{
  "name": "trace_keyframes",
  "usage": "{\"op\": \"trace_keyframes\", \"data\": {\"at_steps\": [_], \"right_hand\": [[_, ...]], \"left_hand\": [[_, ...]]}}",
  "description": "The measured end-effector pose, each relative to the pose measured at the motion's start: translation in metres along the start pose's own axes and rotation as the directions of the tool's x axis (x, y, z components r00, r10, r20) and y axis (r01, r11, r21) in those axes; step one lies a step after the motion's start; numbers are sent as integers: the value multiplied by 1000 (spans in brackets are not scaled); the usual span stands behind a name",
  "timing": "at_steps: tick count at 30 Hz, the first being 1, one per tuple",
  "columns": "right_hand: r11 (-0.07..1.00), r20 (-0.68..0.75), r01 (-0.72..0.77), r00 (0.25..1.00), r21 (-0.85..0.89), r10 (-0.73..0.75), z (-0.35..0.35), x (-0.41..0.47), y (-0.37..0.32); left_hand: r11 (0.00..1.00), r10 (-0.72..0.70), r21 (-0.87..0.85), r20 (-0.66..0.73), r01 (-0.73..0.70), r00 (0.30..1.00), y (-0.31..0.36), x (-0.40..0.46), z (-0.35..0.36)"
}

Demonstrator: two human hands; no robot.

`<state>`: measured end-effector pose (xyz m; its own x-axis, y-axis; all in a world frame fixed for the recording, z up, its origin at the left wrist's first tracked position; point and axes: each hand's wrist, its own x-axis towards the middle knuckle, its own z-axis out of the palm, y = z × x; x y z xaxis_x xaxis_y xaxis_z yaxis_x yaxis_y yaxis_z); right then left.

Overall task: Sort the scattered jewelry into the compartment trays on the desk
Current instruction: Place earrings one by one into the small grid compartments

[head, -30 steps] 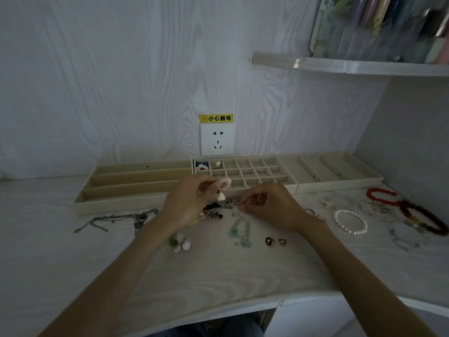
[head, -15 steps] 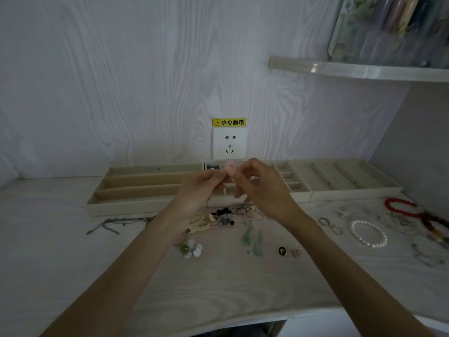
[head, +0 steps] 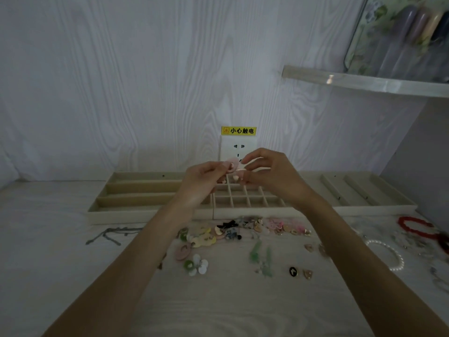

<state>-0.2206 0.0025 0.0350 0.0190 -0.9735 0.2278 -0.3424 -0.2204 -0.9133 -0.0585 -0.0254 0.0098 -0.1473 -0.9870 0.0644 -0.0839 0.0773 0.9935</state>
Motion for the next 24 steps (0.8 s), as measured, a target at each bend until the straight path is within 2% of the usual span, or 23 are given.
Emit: {"op": "trace_keyframes", "data": {"at_steps": [3, 5, 9, 11, 14, 17, 19, 22, 24], "right_hand": [[981, -51, -90, 994, 174, 100, -5, 15, 4], [965, -42, -135, 988, 226, 148, -4, 24, 8], [972, -66, -136, 986, 193, 151, 1, 39, 18], [973, -104, -137, 982, 184, 157, 2, 46, 23], [981, -107, -157, 980, 112, 169, -2, 53, 30], [981, -73, -196, 978, -10, 195, -9, 57, 37], [975, -57, -223, 974, -19, 222, -13, 59, 40], [960, 2, -279, 960, -18, 279, -16, 64, 37], [956, 43, -292, 955, -37, 293, -17, 68, 35]], "left_hand": [[1000, 0, -21, -12, -1, 1000, 2, 16, 3], [1000, 26, 0, 1, -26, 1000, 1, 28, 5], [962, 149, 213, 113, -171, 982, -5, 51, 9], [920, 198, 318, 121, -227, 973, -11, 60, 9], [866, 207, 429, 159, -257, 965, -17, 66, 8], [842, 204, 456, 225, -288, 953, -22, 69, 9], [818, 216, 489, 224, -302, 950, -28, 70, 9], [723, 222, 622, 201, -300, 954, -31, 71, 8], [704, 207, 651, 195, -285, 959, -32, 71, 7]]}}
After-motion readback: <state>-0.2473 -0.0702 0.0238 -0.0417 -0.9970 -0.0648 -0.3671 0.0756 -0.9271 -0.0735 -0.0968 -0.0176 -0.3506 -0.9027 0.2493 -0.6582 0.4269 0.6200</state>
